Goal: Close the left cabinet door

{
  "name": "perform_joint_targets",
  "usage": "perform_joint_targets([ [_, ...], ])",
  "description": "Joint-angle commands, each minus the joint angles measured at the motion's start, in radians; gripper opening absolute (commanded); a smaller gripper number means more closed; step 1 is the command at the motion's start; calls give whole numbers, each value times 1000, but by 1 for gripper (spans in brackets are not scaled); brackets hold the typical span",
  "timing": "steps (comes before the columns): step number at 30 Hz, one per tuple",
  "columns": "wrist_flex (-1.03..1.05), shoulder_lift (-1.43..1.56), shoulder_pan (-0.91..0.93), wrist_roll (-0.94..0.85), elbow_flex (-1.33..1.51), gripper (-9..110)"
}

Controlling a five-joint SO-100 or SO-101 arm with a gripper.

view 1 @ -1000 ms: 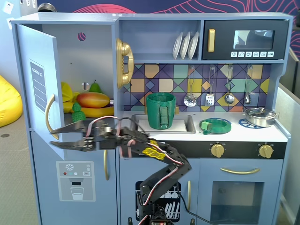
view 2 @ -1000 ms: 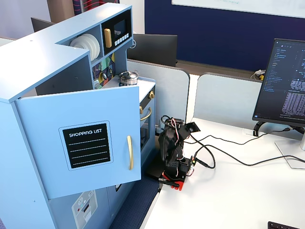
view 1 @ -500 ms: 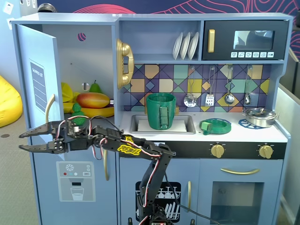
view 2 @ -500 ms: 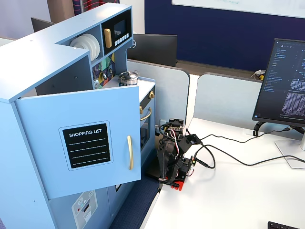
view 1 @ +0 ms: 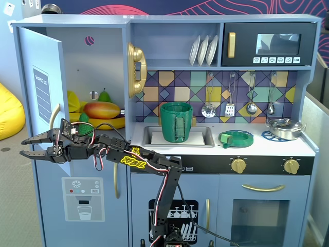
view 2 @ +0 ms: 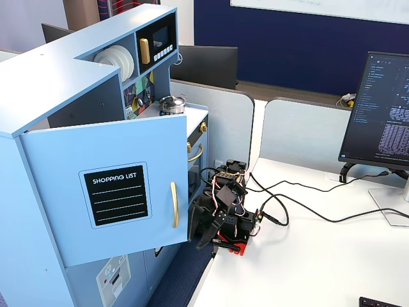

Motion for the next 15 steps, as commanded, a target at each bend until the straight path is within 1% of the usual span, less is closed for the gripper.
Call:
perform_joint_targets([
  [1, 3, 6, 75, 21, -72, 0],
  [15, 26, 72, 298, 86, -54, 0],
])
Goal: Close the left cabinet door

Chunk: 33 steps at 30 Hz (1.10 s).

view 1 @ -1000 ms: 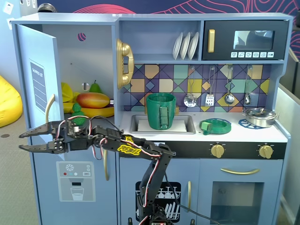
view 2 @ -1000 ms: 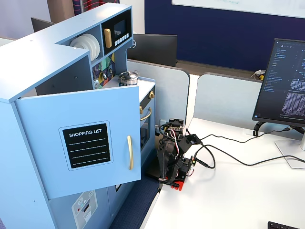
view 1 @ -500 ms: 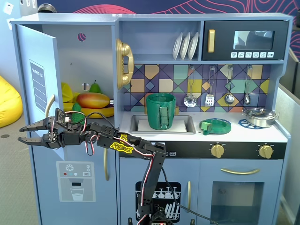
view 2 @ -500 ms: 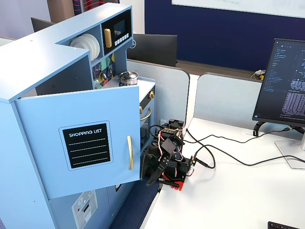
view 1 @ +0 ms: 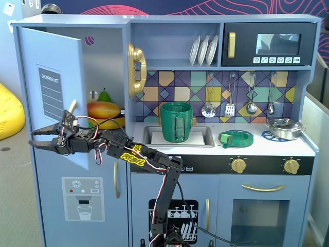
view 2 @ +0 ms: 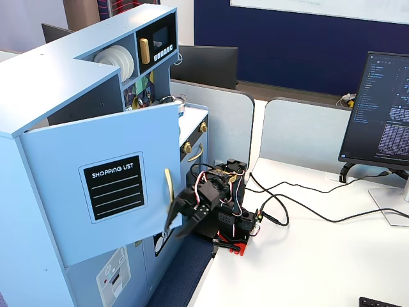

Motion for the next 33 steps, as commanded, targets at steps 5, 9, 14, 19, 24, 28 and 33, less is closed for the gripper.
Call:
perform_joint_targets([
  [5, 44, 97, 179, 41, -55, 0],
  [9, 78, 115, 281, 77, -66, 0],
  [14, 114, 138, 380, 114, -69, 0],
  [19, 130, 147, 451, 135, -74, 0],
  [24, 133, 133, 529, 164, -94, 0],
  [28, 138, 92, 595, 183, -137, 0],
  [33, 143, 44, 640, 195, -186, 0],
])
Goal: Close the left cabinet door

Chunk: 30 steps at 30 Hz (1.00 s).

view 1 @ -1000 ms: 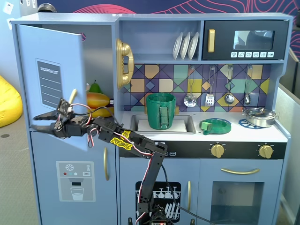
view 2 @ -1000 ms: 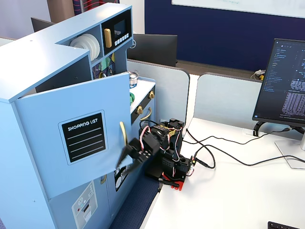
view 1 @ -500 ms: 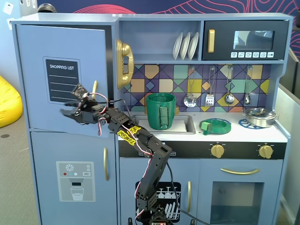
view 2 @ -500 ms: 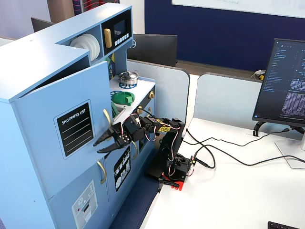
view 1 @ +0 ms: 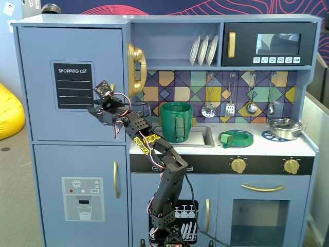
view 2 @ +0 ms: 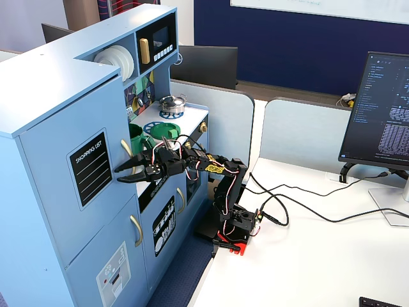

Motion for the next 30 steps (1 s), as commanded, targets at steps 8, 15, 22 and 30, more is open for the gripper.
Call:
perform_joint_targets([
  [8, -14, -52, 75, 25, -109, 0],
  [15, 71, 63, 17, 20, -63, 0],
  [22, 327, 324, 15, 37, 71, 0],
  [30, 612, 568, 232, 115, 270, 0],
])
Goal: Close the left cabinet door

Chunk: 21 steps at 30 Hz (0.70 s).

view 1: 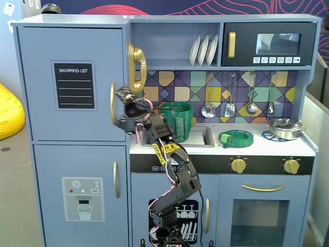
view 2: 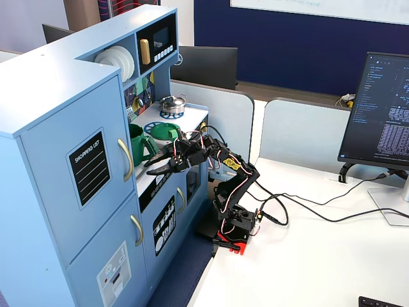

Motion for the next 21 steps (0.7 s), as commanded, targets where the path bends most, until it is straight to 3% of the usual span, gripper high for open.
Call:
perform_joint_targets([
  [1, 110, 150, 97, 51, 77, 0],
  [9, 236, 342, 304, 149, 327, 0],
  [21, 413, 396, 531, 287, 607, 0],
])
